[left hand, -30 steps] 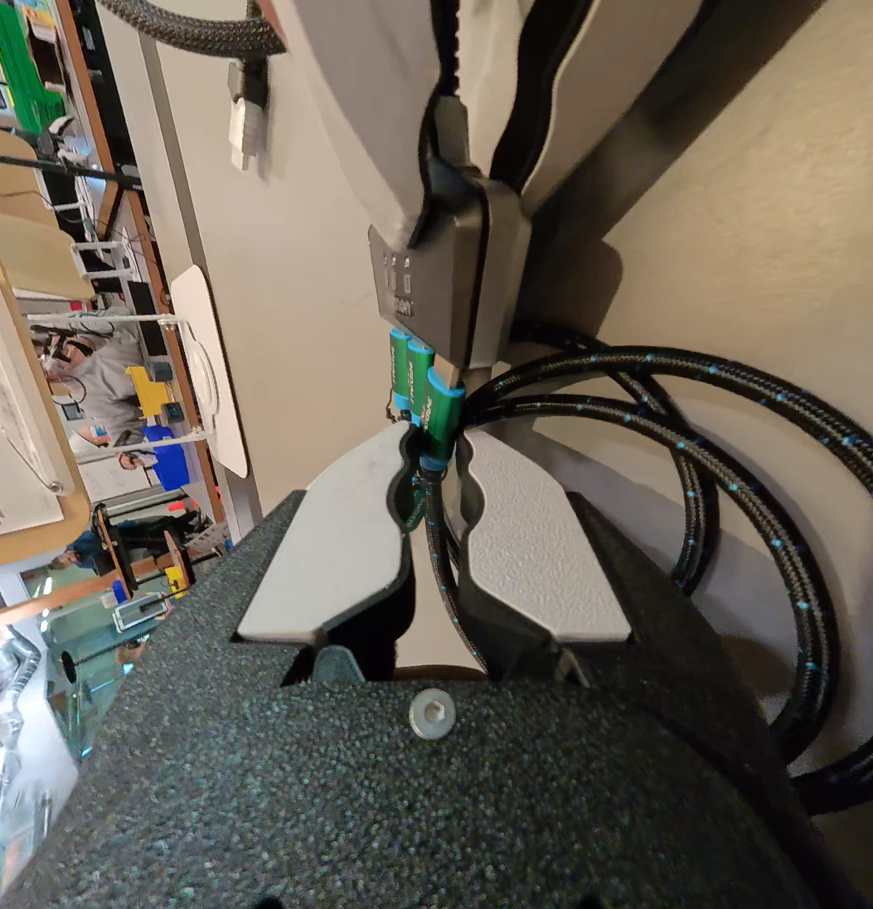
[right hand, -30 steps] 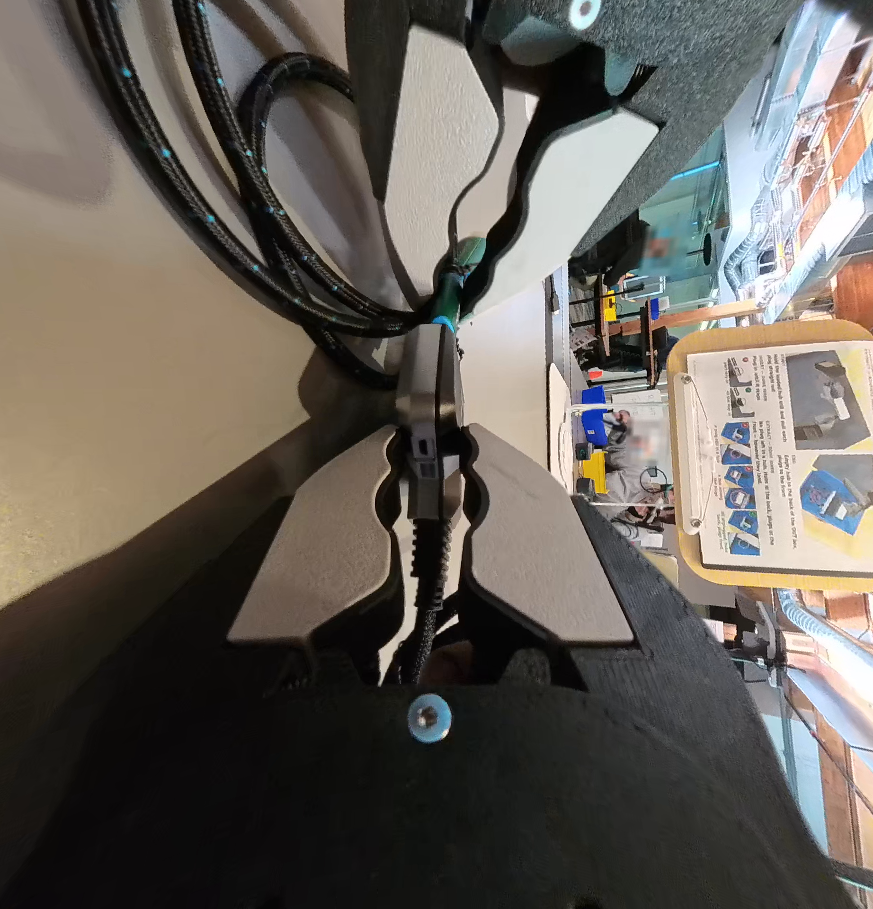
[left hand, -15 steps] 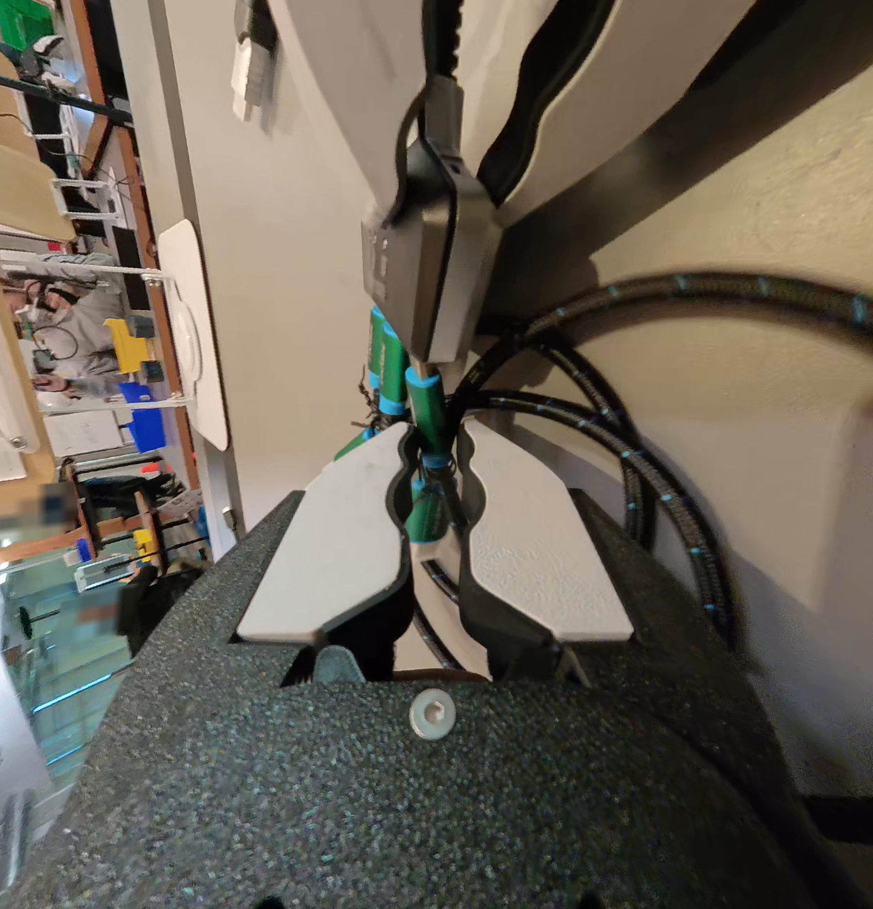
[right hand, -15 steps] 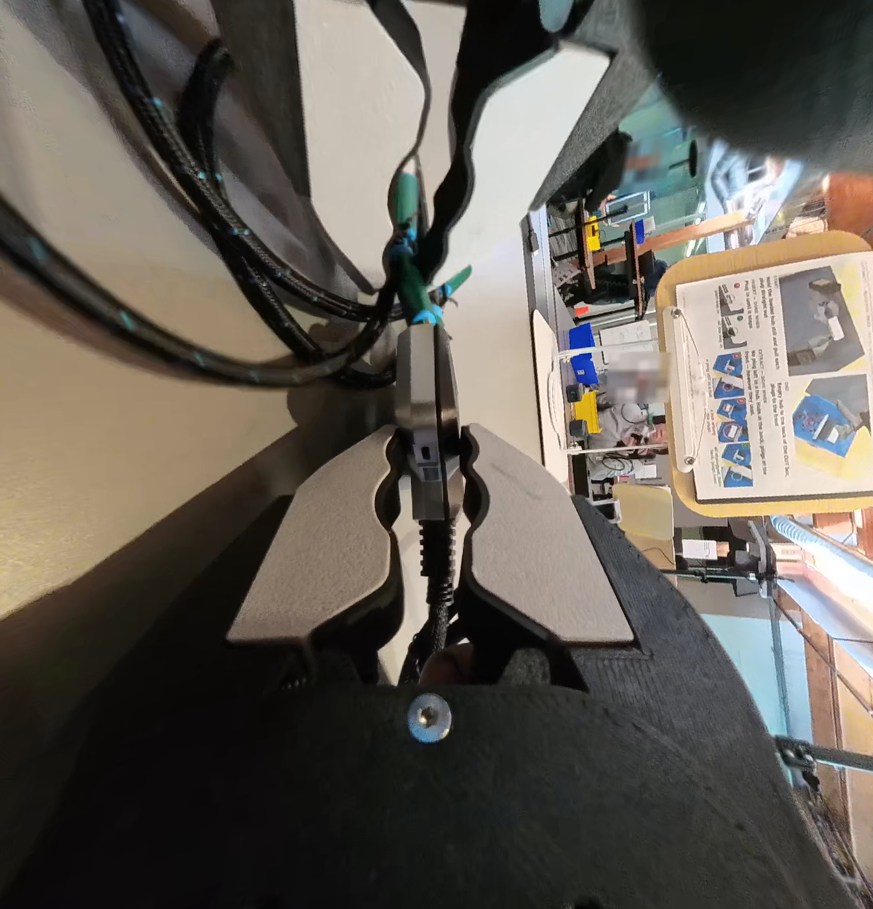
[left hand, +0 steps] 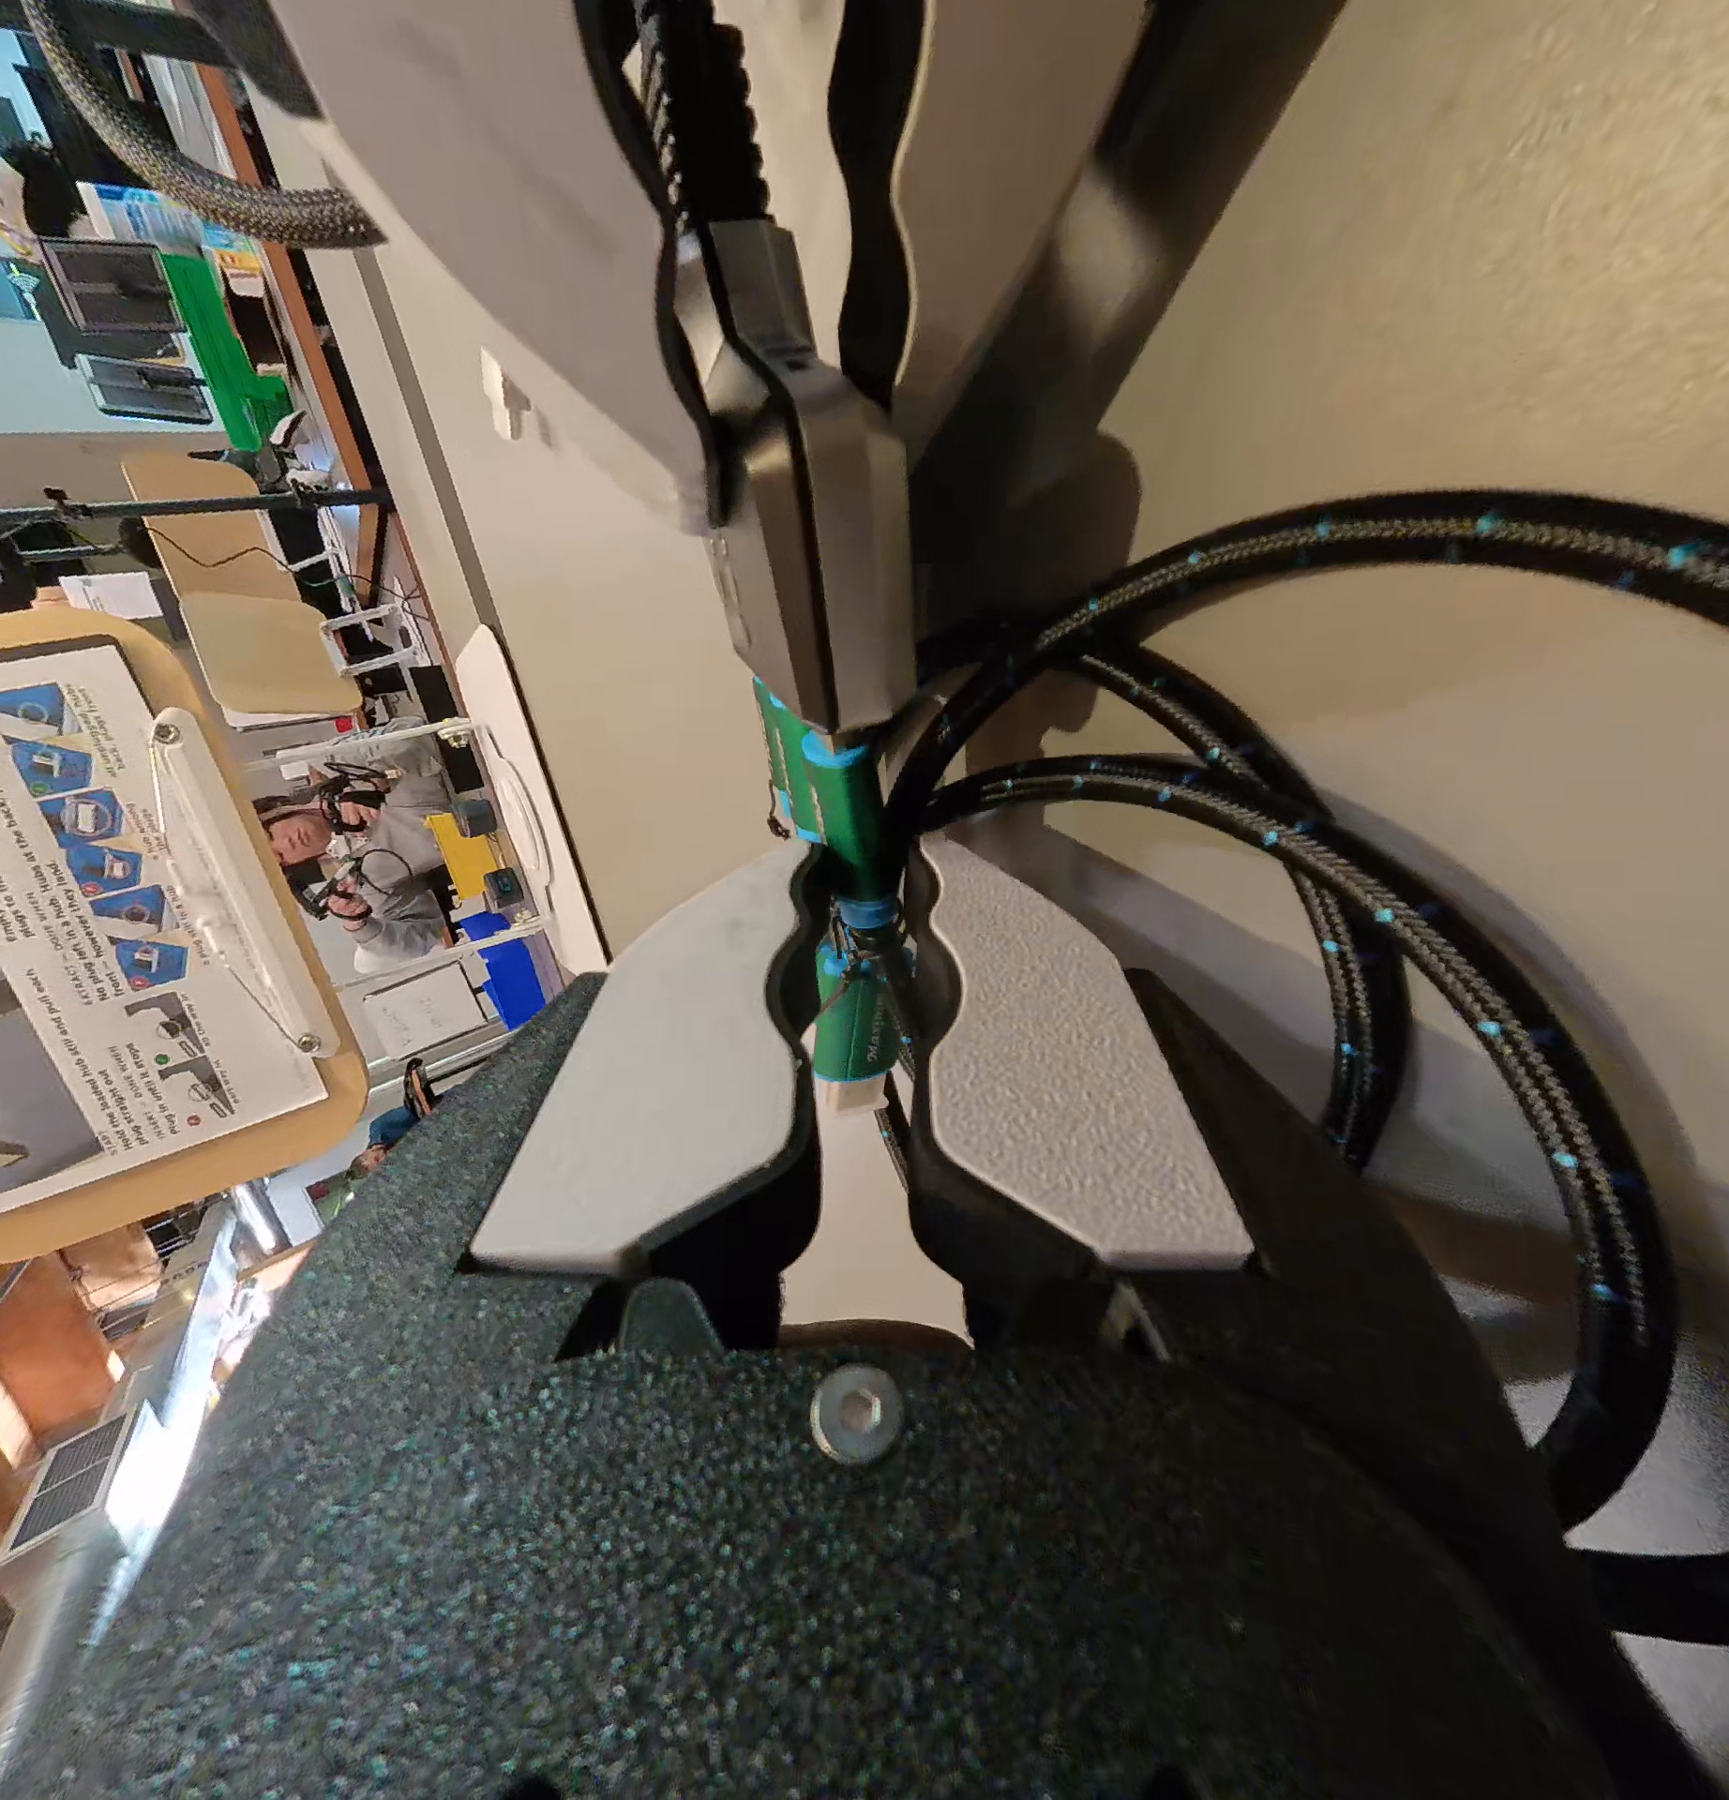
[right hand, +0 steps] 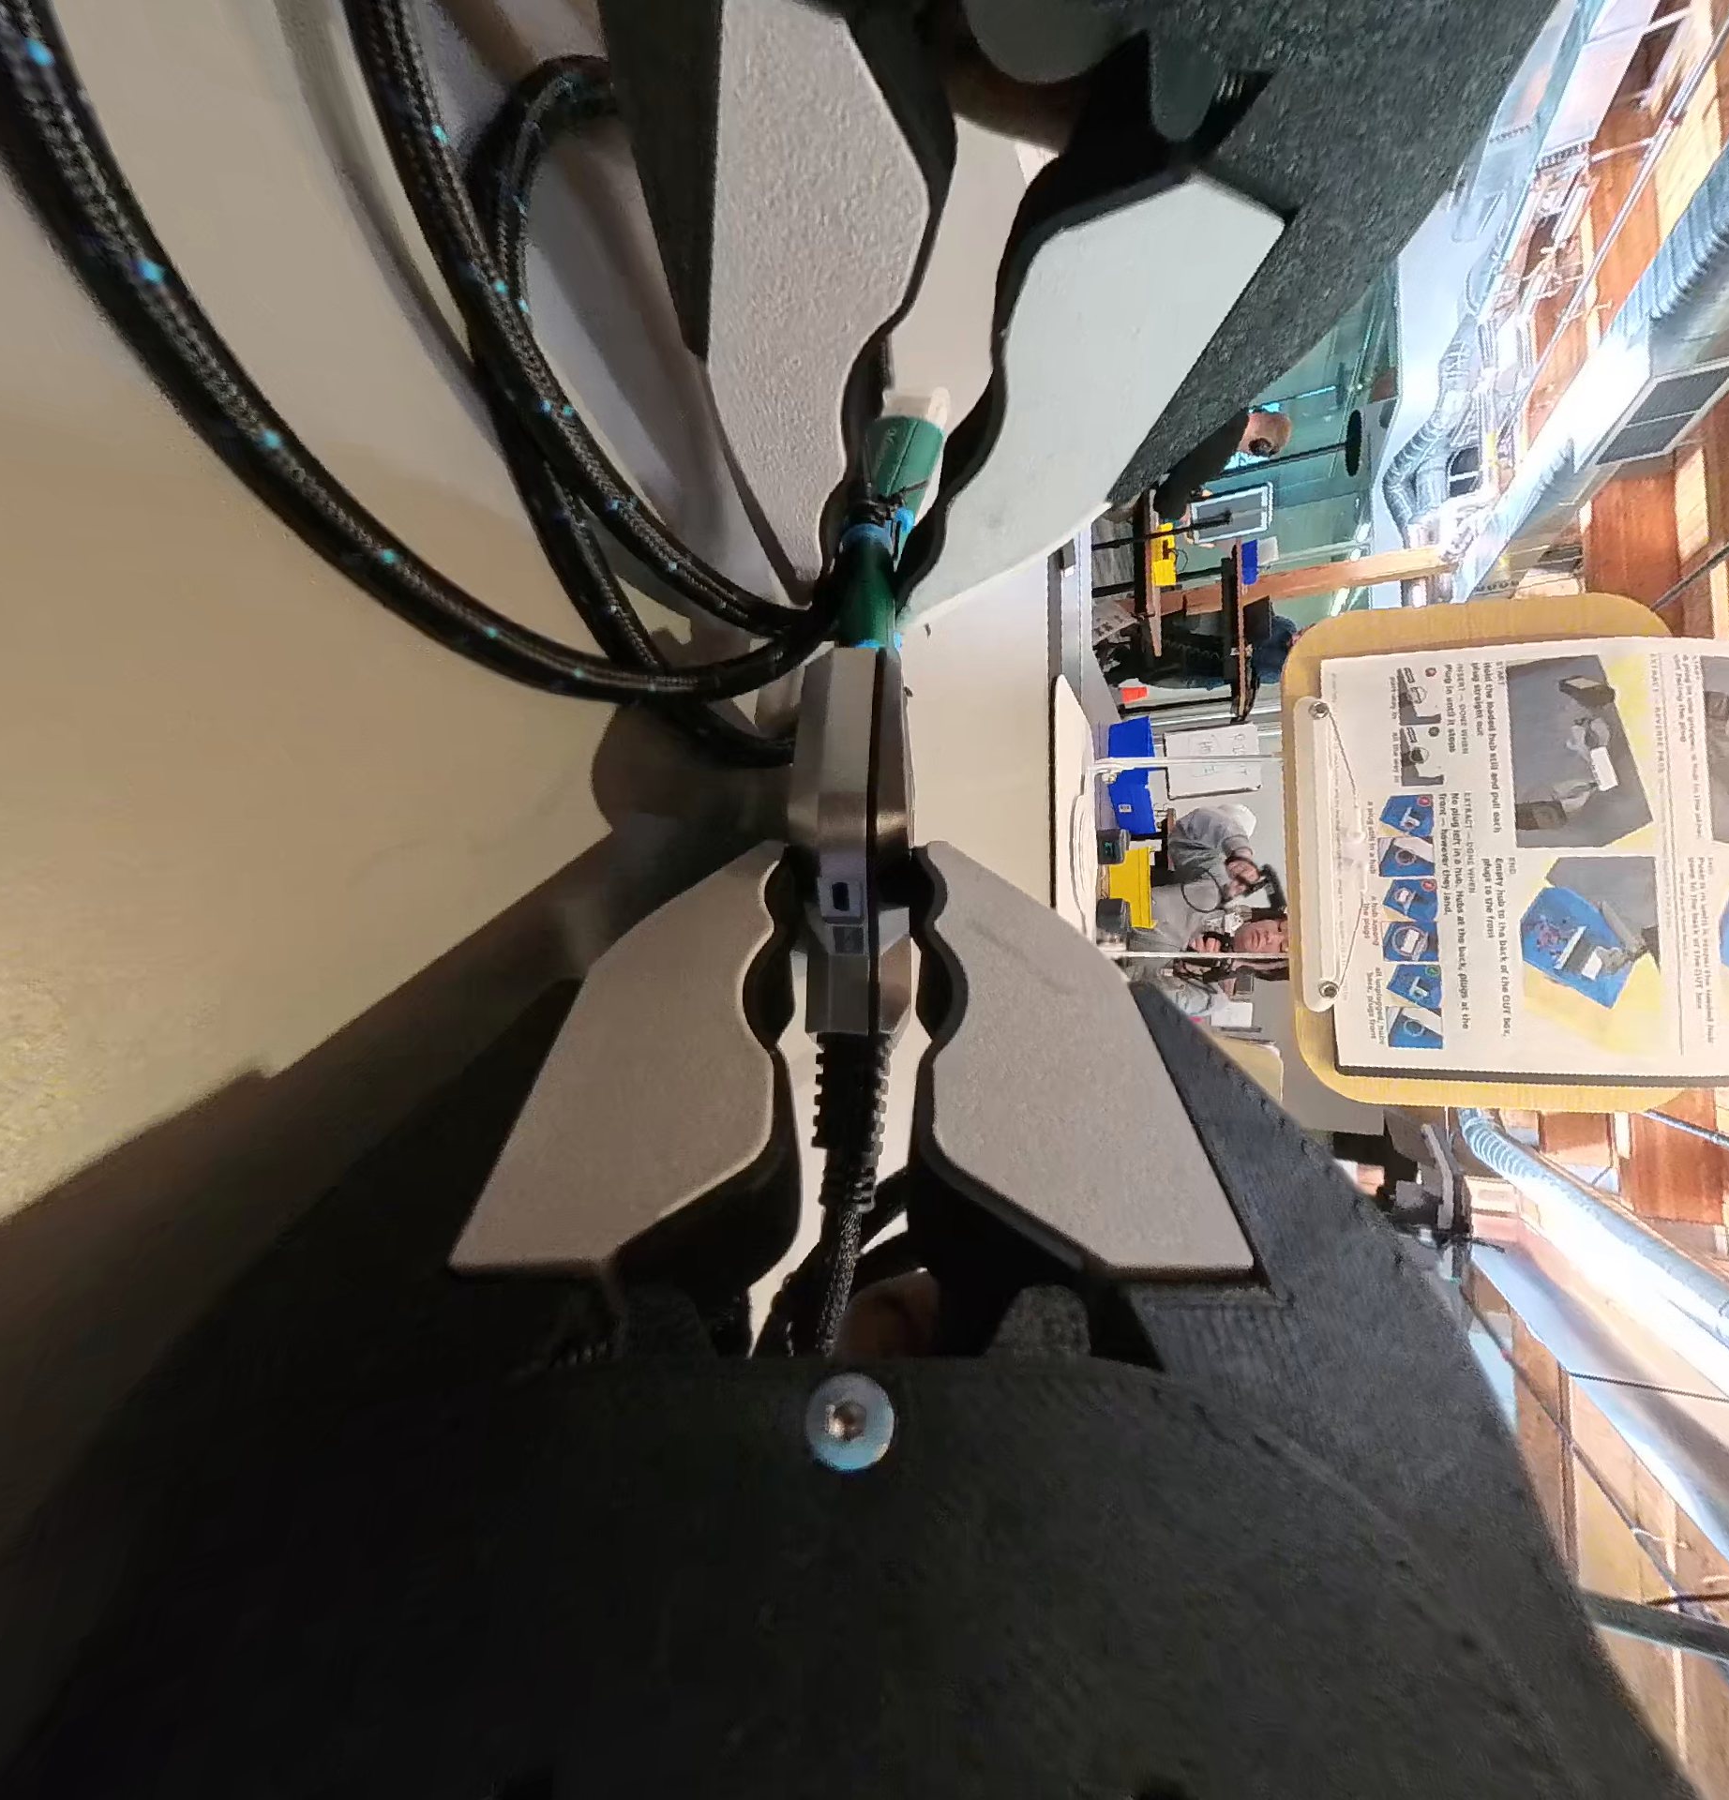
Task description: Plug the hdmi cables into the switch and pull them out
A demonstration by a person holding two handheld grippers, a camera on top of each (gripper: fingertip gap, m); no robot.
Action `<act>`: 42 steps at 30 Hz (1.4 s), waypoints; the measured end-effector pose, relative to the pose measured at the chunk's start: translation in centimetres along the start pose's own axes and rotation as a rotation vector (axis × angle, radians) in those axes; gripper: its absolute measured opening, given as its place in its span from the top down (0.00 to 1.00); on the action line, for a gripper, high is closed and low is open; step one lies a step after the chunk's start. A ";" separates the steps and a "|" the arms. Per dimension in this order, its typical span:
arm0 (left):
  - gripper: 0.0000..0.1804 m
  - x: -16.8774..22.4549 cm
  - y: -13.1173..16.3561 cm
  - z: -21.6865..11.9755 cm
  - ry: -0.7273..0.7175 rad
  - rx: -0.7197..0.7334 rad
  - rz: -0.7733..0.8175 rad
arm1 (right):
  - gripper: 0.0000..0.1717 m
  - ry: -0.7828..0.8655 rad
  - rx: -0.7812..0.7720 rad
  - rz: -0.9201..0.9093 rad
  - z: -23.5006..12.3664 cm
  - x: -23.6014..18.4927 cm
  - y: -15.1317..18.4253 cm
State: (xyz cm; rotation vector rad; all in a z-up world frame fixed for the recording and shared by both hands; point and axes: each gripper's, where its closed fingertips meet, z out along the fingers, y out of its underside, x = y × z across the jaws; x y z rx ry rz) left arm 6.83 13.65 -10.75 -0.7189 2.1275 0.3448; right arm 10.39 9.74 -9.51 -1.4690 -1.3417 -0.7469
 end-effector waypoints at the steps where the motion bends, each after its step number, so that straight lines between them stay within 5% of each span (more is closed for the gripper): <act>1: 0.92 0.0 0.0 0.0 0.001 0.004 -0.002 | 0.88 -0.002 0.002 -0.004 0.0 0.0 0.0; 28: 0.92 0.4 -1.7 -0.7 0.011 0.174 0.105 | 0.88 -0.078 0.141 -0.007 -1.2 -0.4 -1.3; 42: 0.92 -0.1 -1.2 0.0 0.040 0.170 -0.069 | 0.80 0.006 -0.126 -0.075 -0.9 0.7 3.0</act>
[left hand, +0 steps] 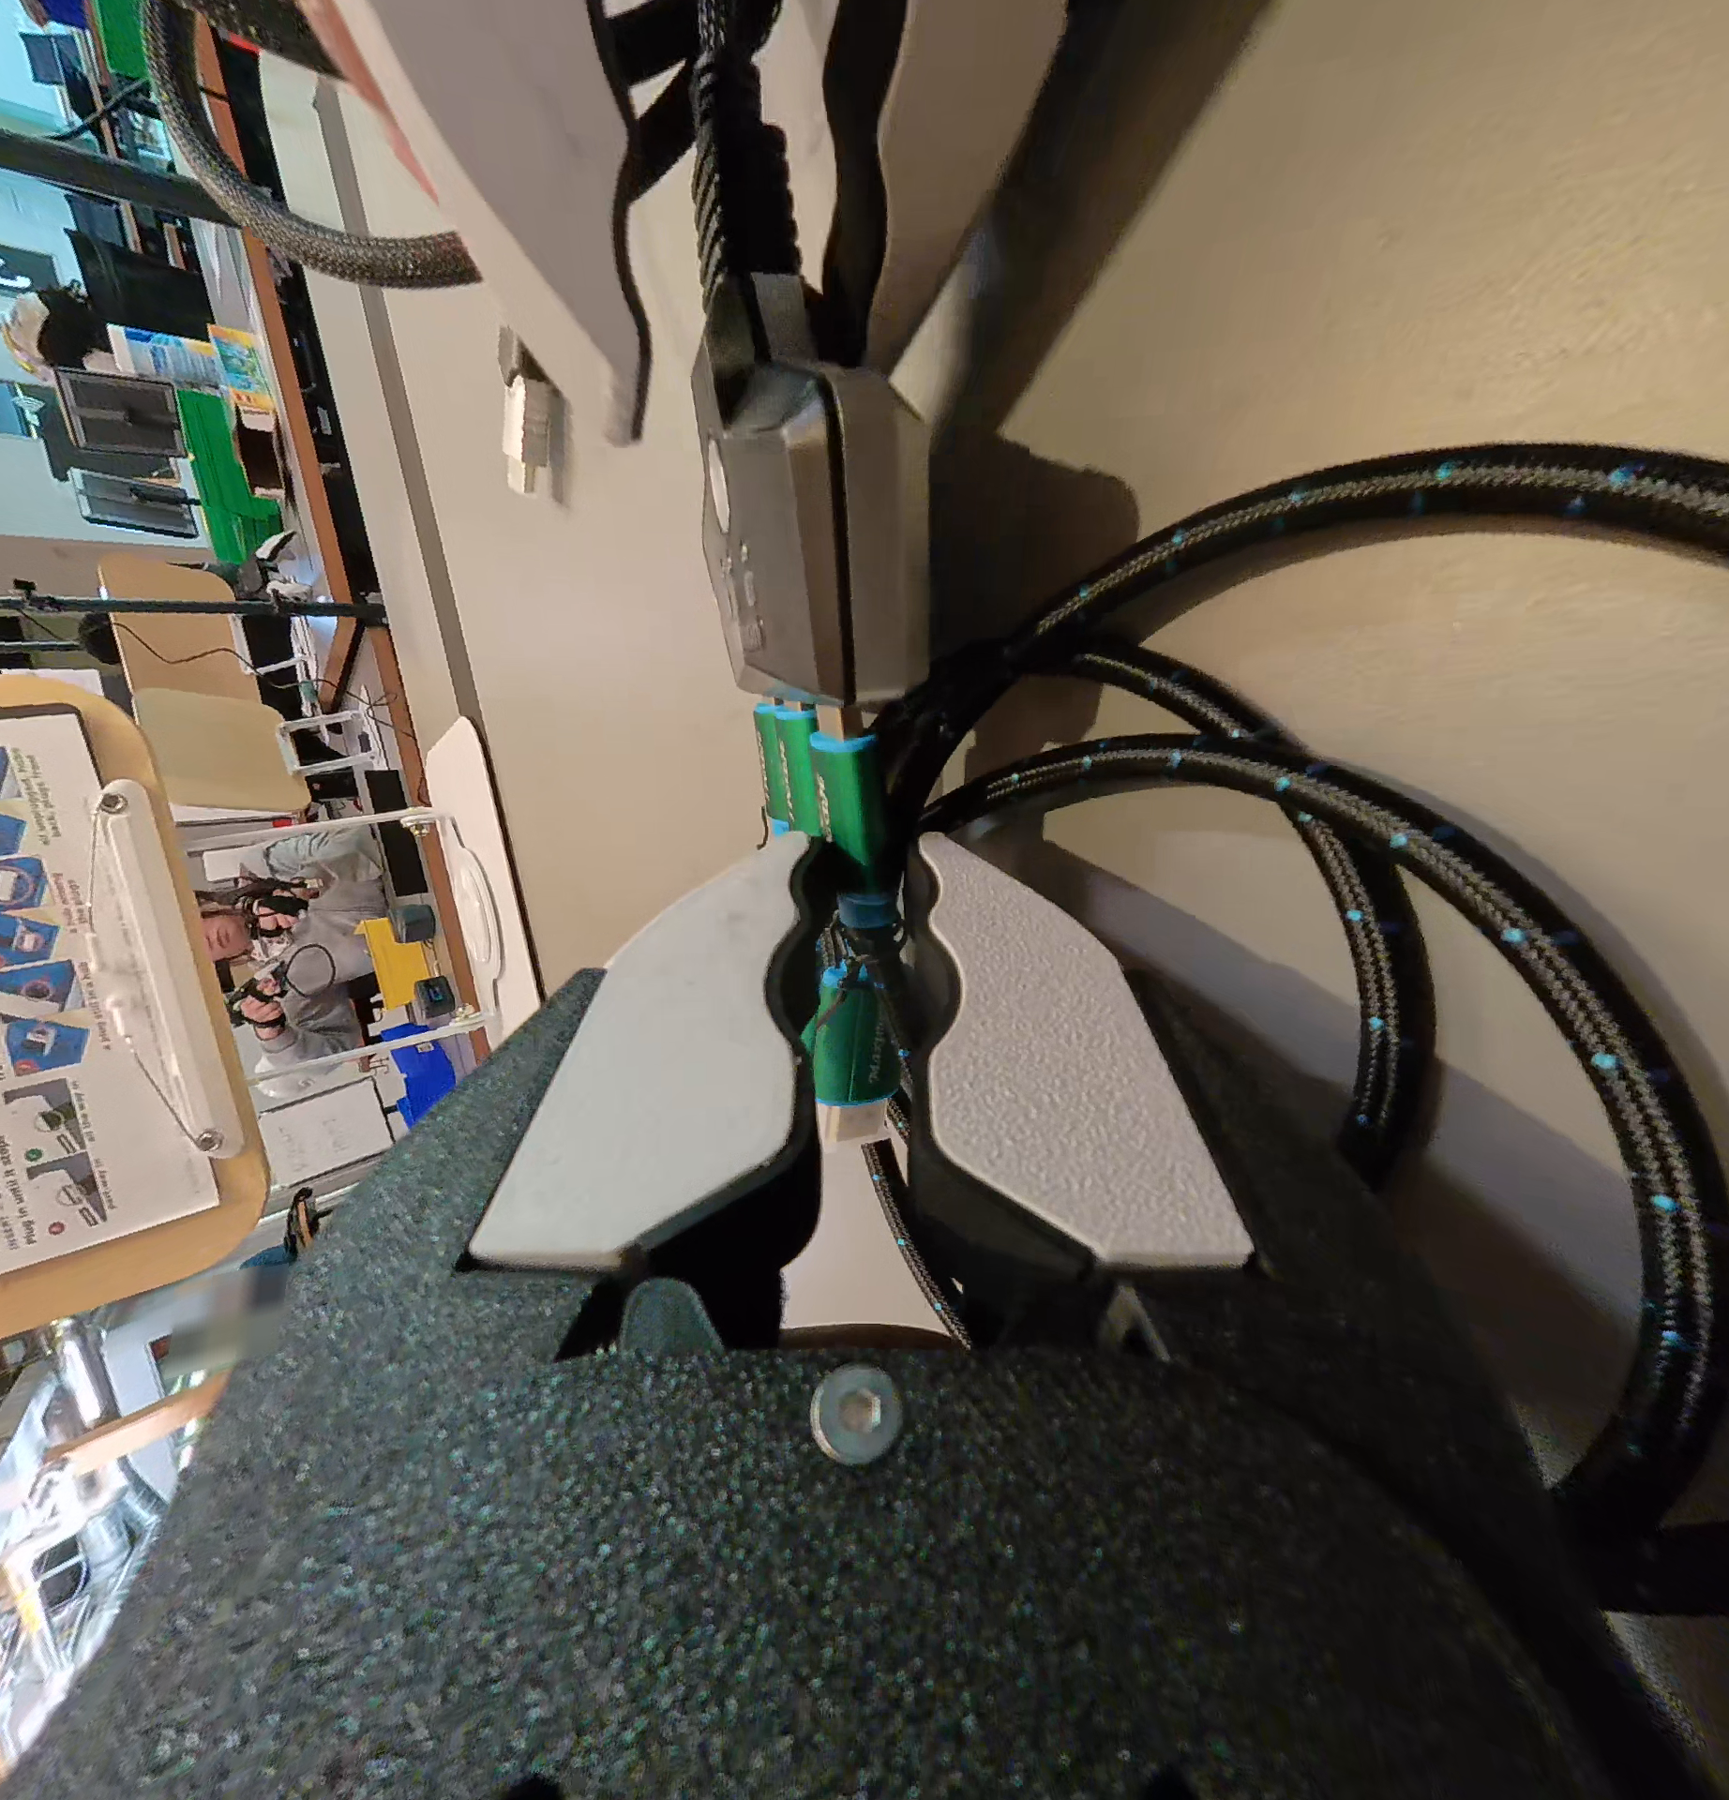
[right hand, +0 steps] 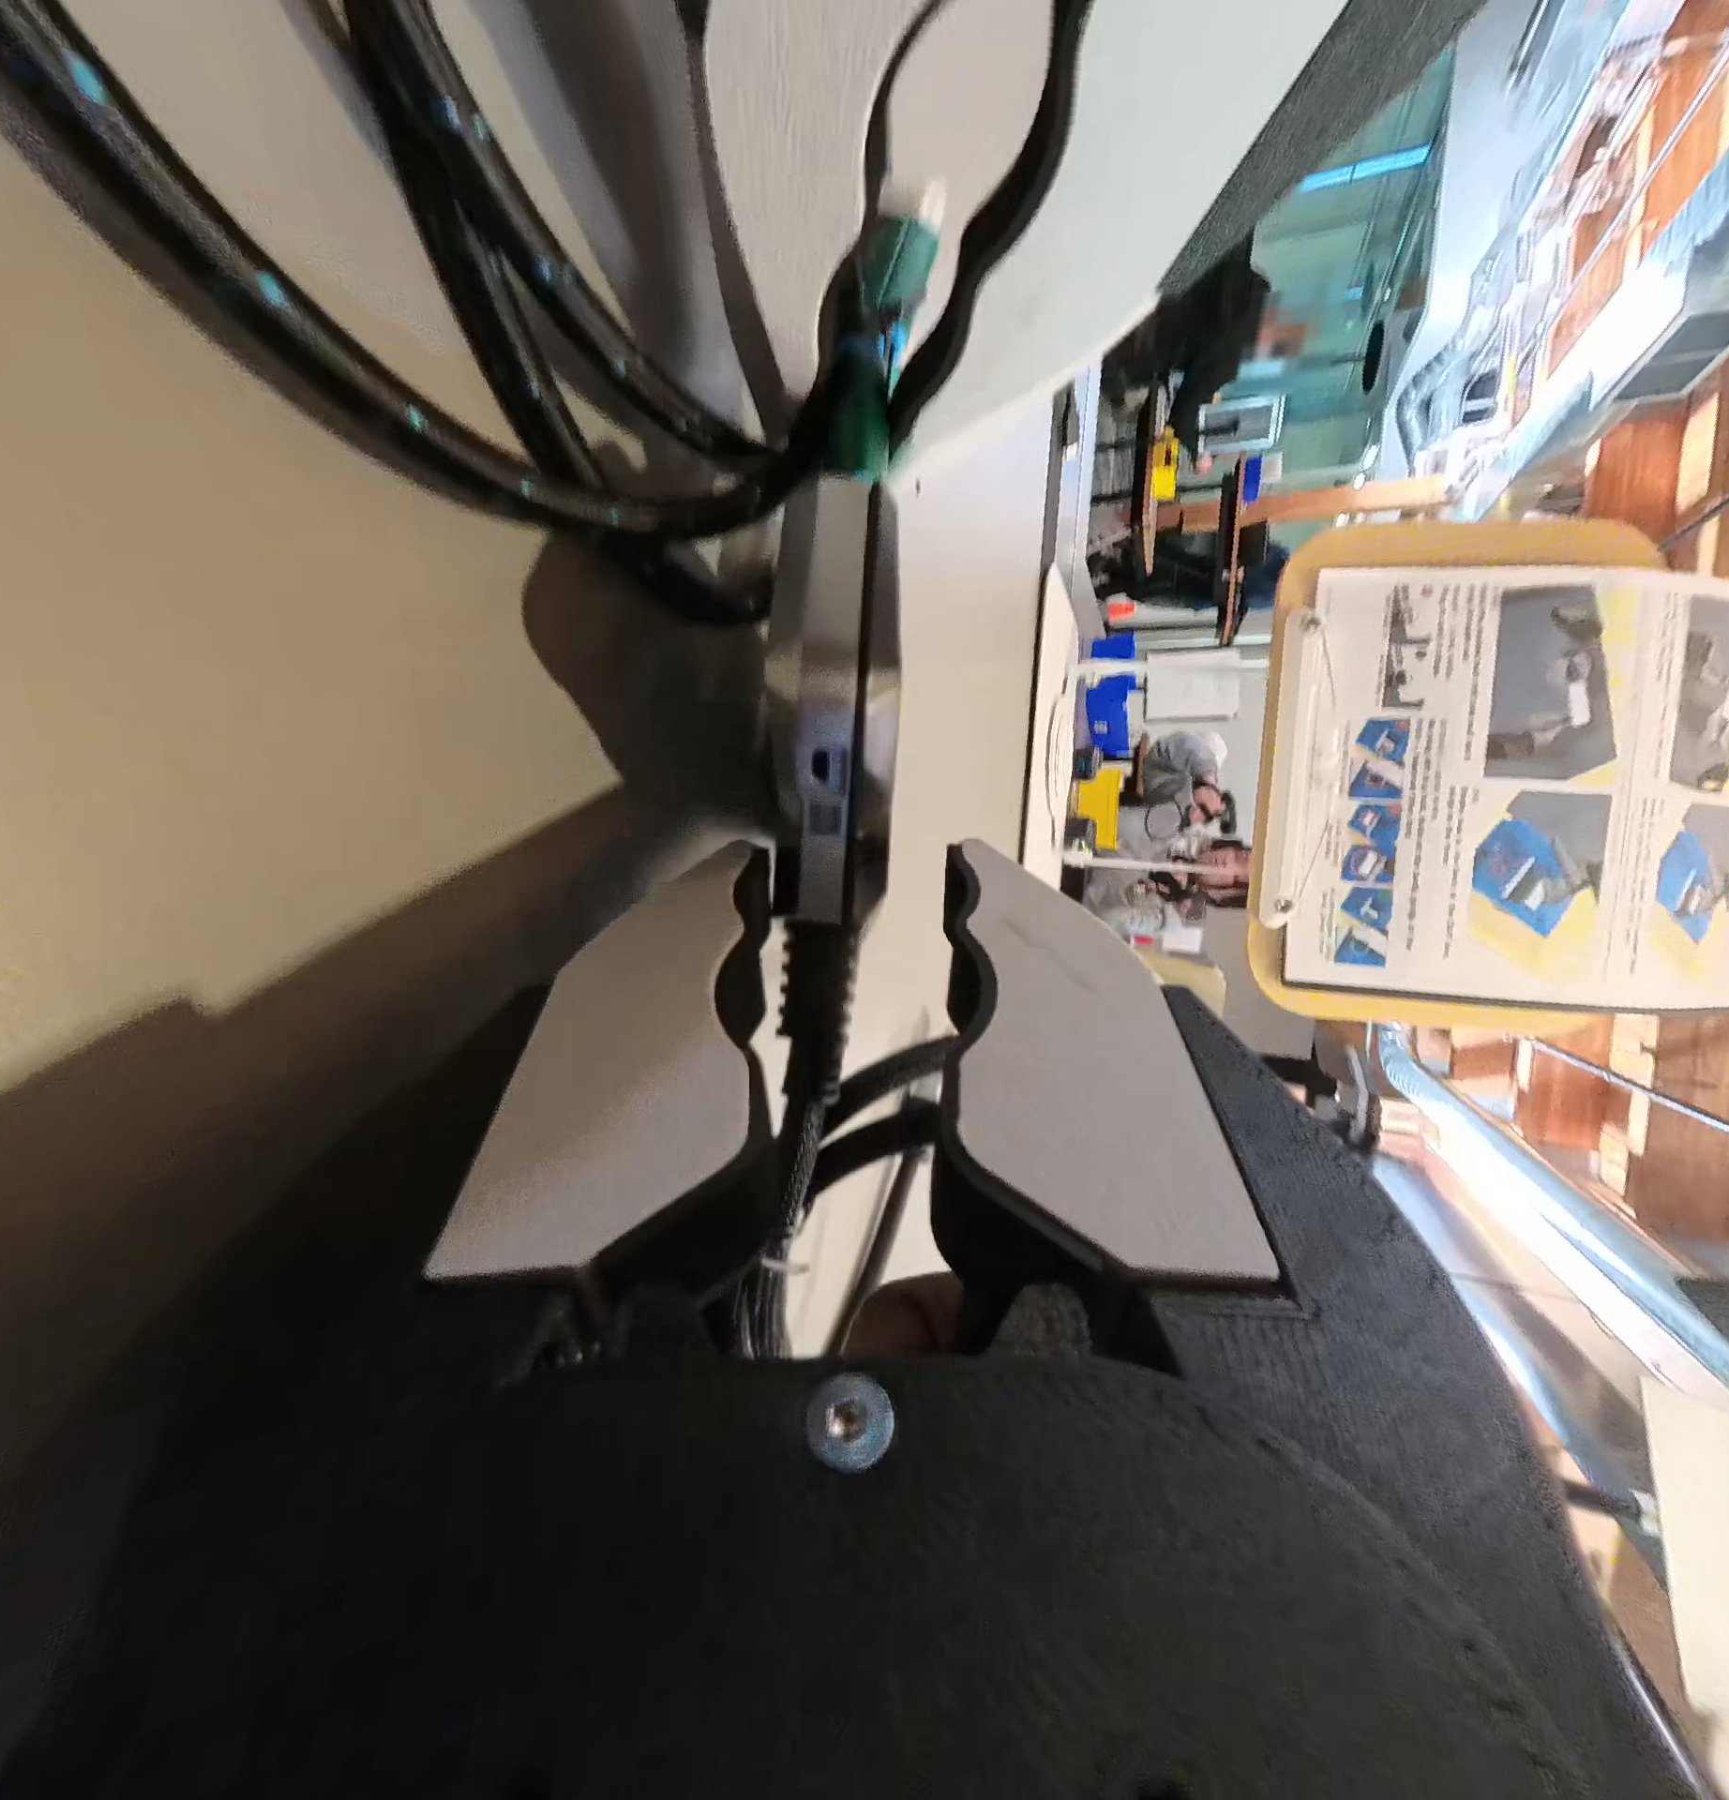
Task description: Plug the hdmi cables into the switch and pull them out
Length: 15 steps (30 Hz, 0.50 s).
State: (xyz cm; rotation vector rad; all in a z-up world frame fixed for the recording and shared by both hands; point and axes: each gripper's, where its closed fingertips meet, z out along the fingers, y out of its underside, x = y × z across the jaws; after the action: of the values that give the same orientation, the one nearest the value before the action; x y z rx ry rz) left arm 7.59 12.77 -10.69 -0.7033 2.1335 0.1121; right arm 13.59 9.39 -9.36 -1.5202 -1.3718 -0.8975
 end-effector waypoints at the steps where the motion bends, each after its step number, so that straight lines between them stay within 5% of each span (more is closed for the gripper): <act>1: 0.92 0.0 0.0 0.0 -0.001 0.003 0.002 | 0.80 0.000 -0.028 -0.005 0.1 0.0 0.6; 12: 0.92 0.4 -0.7 -0.4 -0.011 0.013 0.124 | 0.88 0.010 -0.066 -0.028 0.6 -0.1 0.8; 15: 0.92 0.8 -2.3 -0.8 0.014 0.063 0.048 | 0.88 0.029 -0.101 -0.007 0.8 0.5 1.4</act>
State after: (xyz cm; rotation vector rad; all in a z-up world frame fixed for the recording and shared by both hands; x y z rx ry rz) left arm 7.83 10.26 -10.45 -0.6173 2.1582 0.0656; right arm 15.07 10.29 -9.35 -1.5730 -1.3294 -1.0031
